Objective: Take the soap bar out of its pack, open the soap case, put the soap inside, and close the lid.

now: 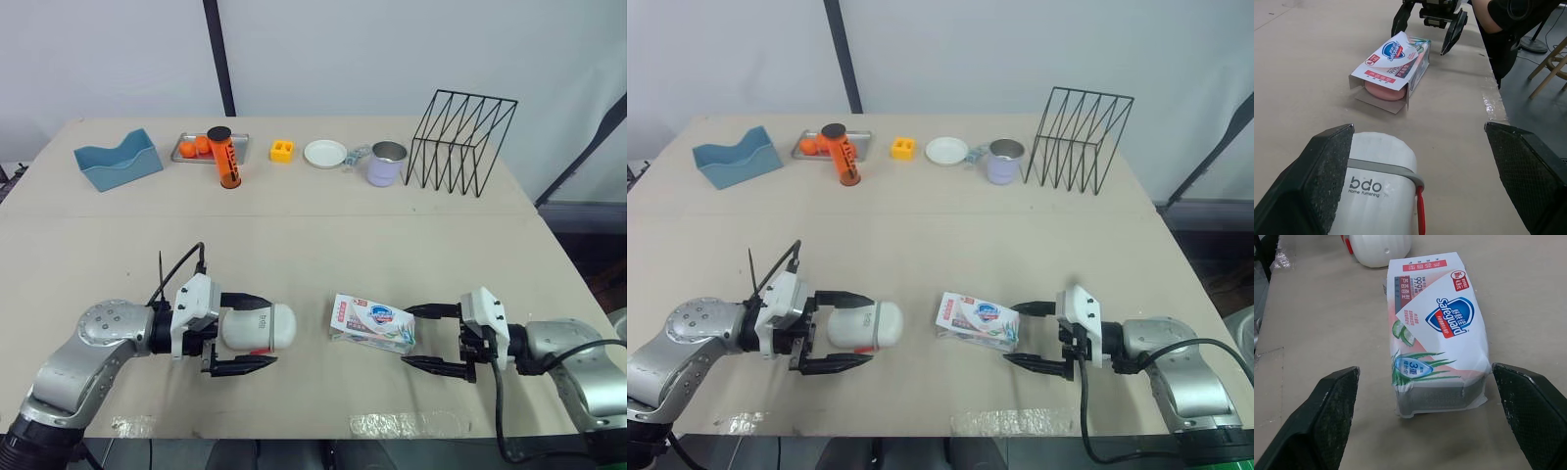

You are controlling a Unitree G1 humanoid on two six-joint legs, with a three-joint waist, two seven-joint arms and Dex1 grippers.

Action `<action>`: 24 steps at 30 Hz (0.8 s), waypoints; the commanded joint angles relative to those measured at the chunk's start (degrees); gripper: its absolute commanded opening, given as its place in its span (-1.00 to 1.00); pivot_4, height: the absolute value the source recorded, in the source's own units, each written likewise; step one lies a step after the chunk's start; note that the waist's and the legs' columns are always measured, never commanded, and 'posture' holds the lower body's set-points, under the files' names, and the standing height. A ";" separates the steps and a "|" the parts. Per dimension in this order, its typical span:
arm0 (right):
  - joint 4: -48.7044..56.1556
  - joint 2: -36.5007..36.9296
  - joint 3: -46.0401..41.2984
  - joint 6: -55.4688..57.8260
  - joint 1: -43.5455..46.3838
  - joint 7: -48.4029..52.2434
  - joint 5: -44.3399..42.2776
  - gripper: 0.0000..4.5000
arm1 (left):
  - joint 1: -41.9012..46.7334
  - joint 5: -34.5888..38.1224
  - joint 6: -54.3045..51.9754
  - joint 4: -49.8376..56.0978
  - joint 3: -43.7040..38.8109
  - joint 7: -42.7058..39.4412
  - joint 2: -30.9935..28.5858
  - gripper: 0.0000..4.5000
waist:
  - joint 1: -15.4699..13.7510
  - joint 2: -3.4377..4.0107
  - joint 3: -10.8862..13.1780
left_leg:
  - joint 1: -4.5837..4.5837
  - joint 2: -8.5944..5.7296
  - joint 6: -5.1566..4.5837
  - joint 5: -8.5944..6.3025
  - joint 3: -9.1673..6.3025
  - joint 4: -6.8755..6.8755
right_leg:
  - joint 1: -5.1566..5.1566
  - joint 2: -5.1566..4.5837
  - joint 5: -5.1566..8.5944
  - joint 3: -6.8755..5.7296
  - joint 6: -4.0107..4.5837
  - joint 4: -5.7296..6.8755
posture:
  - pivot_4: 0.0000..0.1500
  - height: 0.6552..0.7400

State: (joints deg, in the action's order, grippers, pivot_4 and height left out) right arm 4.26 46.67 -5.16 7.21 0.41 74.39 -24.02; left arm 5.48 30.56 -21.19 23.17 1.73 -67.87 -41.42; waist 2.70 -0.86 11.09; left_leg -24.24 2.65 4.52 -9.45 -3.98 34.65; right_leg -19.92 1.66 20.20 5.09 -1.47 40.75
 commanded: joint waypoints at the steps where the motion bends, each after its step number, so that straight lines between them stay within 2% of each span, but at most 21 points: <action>1: 1.16 -0.12 -0.50 -1.10 0.37 -0.40 -0.19 0.99 | 0.08 1.51 0.33 1.87 -0.72 0.57 0.27 1.00 | 0.00 0.00 0.00 | 0.00 0.00 0.00 0.00 0.00 0.00 | 0.00 0.00 0.00 0.00 0.00 0.00 | 1.00 1.00; 7: -0.37 -0.18 -0.55 -2.46 0.55 -0.95 0.68 0.99 | -0.56 3.64 -0.04 1.24 -3.00 1.64 0.60 1.00 | 0.00 0.00 0.00 | 0.00 0.00 0.00 0.00 0.00 0.00 | 0.00 0.00 0.00 0.00 0.00 0.00 | 1.00 1.00; 15: -1.56 -0.58 -0.39 -3.58 0.94 -1.25 0.83 0.99 | -2.78 4.00 3.21 -3.74 -8.20 -1.65 -2.03 1.00 | 0.01 0.00 0.00 | 0.01 0.01 0.00 0.00 0.00 0.00 | 0.00 0.01 0.00 0.00 0.00 0.01 | 1.00 1.00; 24: -2.60 -0.64 -0.17 -4.39 1.24 -0.83 1.20 0.99 | -3.25 3.22 4.87 -4.76 -8.26 -2.24 -2.24 1.00 | 0.00 0.00 0.00 | 0.00 0.01 0.00 0.00 0.00 0.00 | 0.00 0.00 0.00 -0.01 0.01 0.00 | 1.00 1.00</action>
State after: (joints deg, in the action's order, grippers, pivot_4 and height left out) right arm 1.33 46.02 -4.90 3.70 1.13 73.42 -22.72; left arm 2.57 33.72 -17.34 17.46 -5.60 -70.20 -43.43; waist 2.71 -0.86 11.09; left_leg -24.24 2.66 4.52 -9.45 -3.98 34.65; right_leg -19.92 1.65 20.20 5.09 -1.46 40.75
